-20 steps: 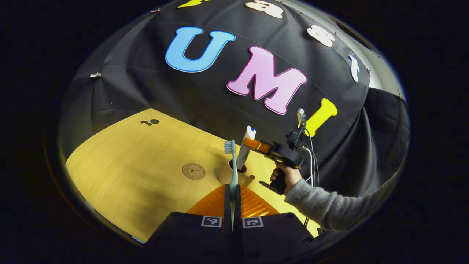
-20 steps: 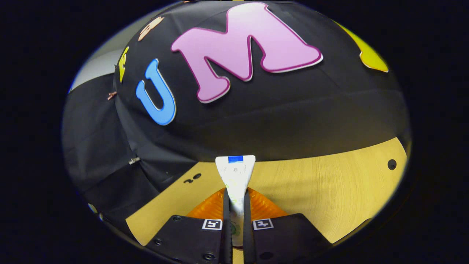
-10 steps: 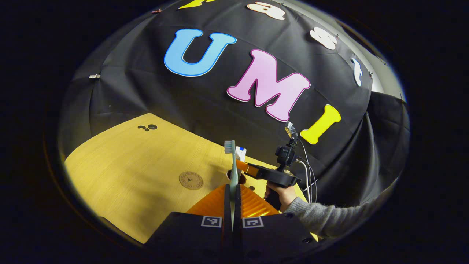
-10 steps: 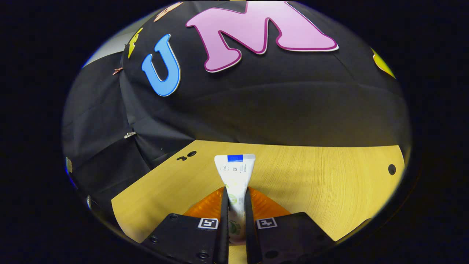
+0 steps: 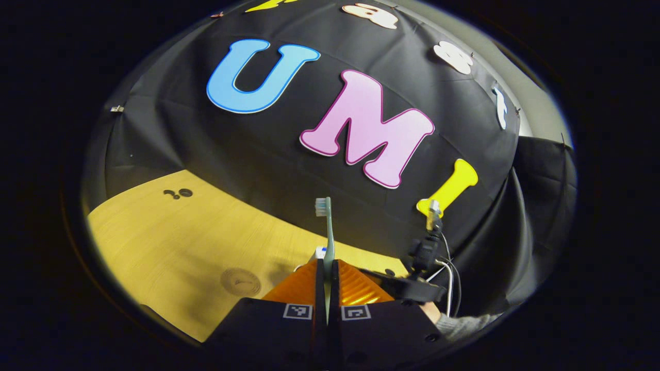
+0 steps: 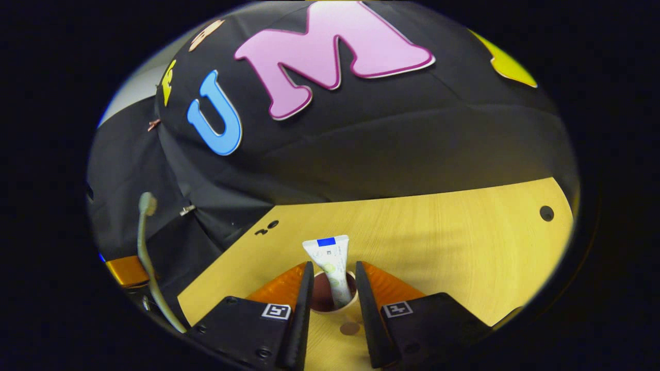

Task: Put the toothbrush and toothpaste on the desktop into the cup, then pick up the cup and place it on the coaster on the desktop.

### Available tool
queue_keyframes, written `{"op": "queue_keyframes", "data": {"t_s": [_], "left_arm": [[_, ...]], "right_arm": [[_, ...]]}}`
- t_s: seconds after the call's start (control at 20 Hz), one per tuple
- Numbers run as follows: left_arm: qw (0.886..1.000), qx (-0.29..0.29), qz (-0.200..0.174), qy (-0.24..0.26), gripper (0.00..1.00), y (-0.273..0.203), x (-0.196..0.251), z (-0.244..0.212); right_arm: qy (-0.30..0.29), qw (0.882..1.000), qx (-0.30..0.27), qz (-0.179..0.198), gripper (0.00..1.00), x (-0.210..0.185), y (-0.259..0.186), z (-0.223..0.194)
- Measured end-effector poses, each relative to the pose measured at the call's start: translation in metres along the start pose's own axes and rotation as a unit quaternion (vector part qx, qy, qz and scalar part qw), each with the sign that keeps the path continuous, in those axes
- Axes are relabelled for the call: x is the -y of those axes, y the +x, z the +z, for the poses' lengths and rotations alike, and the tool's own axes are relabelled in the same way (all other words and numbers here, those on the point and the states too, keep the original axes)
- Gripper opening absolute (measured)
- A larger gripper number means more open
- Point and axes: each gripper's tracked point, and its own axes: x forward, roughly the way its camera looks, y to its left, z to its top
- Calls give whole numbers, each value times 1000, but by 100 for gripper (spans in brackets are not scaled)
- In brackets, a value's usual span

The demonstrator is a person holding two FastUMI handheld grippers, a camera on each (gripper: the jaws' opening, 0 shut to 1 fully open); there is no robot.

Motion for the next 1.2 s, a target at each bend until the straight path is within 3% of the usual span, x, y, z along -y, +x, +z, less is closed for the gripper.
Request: {"op": "queue_keyframes", "data": {"t_s": [0.05, 0.1, 0.15, 0.2, 0.25, 0.3, 0.55, 0.7, 1.2], "left_arm": [[1000, 7, -4, 0, 6, 12, 1, 3], [1000, 15, -6, 0, 6, 30, -1, 5], [1000, 24, -9, -2, 6, 41, -2, 7], [999, 35, -8, -5, 6, 53, -3, 10], [999, 47, -7, -7, 1, 62, -4, 14], [998, 58, -5, -10, 6, 72, -7, 16], [995, 96, 25, -19, 6, 120, -34, 5], [994, 94, 46, -18, 6, 146, -49, -17], [991, 57, 91, 80, 6, 166, -70, -86]], "right_arm": [[10, 1000, 7, -3, 40, 3, -10, 3], [19, 1000, 10, -7, 51, 6, -23, 4], [32, 999, 12, -9, 43, 8, -39, 2], [44, 999, 13, -10, 54, 9, -52, 0], [56, 998, 12, -12, 54, 11, -66, -5], [65, 998, 9, -16, 54, 14, -80, -11], [92, 995, -9, -43, 54, 32, -134, -49], [102, 993, -15, -57, 54, 43, -151, -61], [104, 992, -20, -69, 54, 58, -156, -67]]}}
